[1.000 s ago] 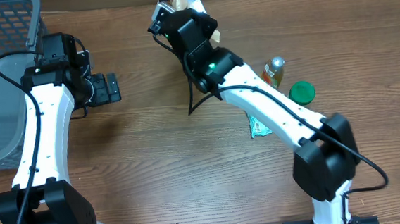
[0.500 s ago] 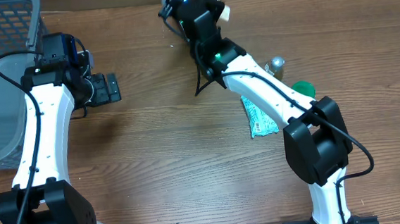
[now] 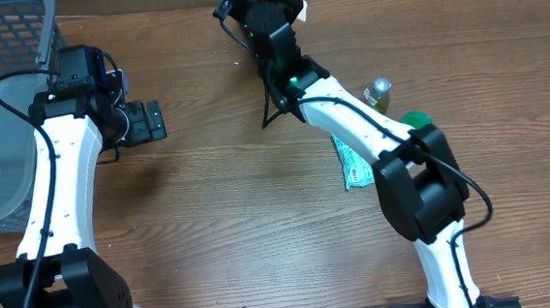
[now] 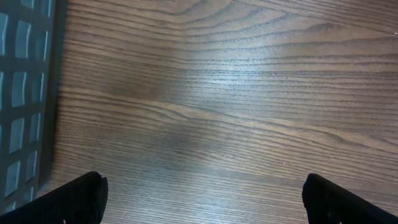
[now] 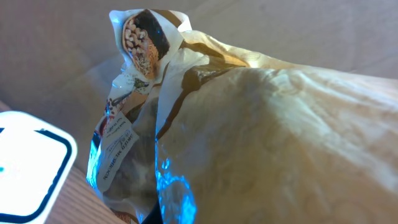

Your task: Scan the item barcode

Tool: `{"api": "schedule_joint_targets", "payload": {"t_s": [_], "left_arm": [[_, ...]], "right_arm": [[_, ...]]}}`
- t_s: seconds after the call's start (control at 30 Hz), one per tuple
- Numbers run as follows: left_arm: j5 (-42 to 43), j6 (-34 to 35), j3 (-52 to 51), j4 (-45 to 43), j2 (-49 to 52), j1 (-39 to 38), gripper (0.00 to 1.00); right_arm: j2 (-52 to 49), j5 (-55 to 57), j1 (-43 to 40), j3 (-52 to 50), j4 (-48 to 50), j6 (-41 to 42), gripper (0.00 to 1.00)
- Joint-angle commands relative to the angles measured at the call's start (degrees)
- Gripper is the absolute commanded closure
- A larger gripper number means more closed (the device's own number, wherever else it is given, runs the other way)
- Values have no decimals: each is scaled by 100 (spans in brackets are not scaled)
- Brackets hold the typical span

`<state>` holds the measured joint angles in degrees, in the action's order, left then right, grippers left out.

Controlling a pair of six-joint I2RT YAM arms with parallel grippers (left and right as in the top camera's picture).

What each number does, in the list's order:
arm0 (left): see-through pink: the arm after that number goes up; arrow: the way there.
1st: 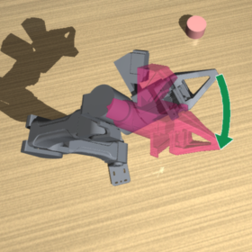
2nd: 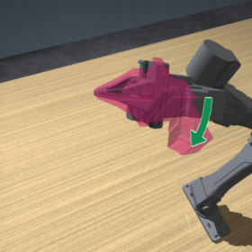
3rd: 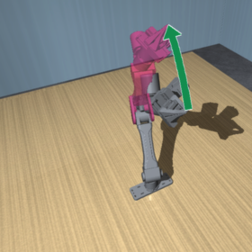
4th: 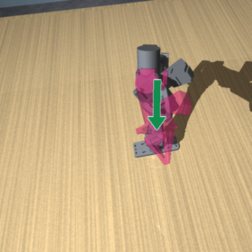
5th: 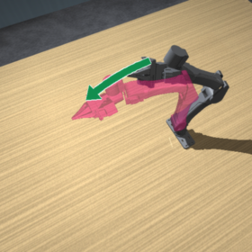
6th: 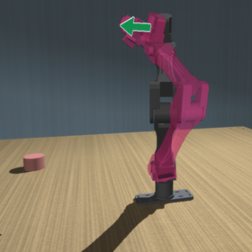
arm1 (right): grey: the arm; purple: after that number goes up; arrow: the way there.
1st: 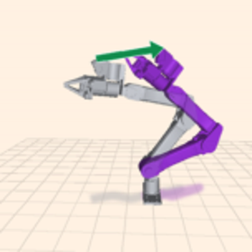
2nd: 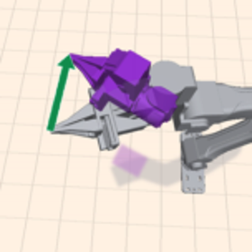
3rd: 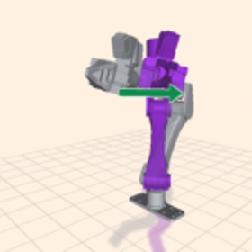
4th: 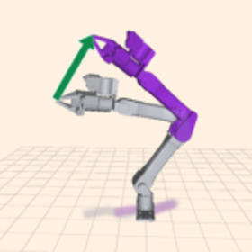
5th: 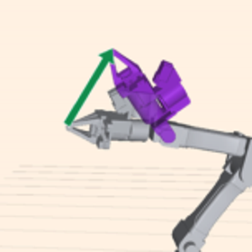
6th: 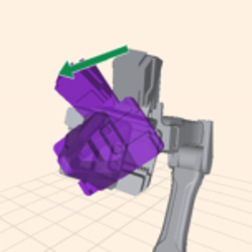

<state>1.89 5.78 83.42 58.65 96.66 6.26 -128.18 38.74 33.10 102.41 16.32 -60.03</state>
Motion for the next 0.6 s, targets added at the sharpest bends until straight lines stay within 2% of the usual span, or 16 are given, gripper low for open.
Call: {"api": "schedule_joint_targets", "payload": {"t_s": [0.0, 0.57], "left_arm": [[66, -66, 68, -17, -22, 9, 1], [66, -66, 68, -17, -22, 9, 0]], "right_arm": [[-225, 120, 17, 105, 227, 35, 96], [-472, -289, -111, 105, 444, 37, 96]]}}
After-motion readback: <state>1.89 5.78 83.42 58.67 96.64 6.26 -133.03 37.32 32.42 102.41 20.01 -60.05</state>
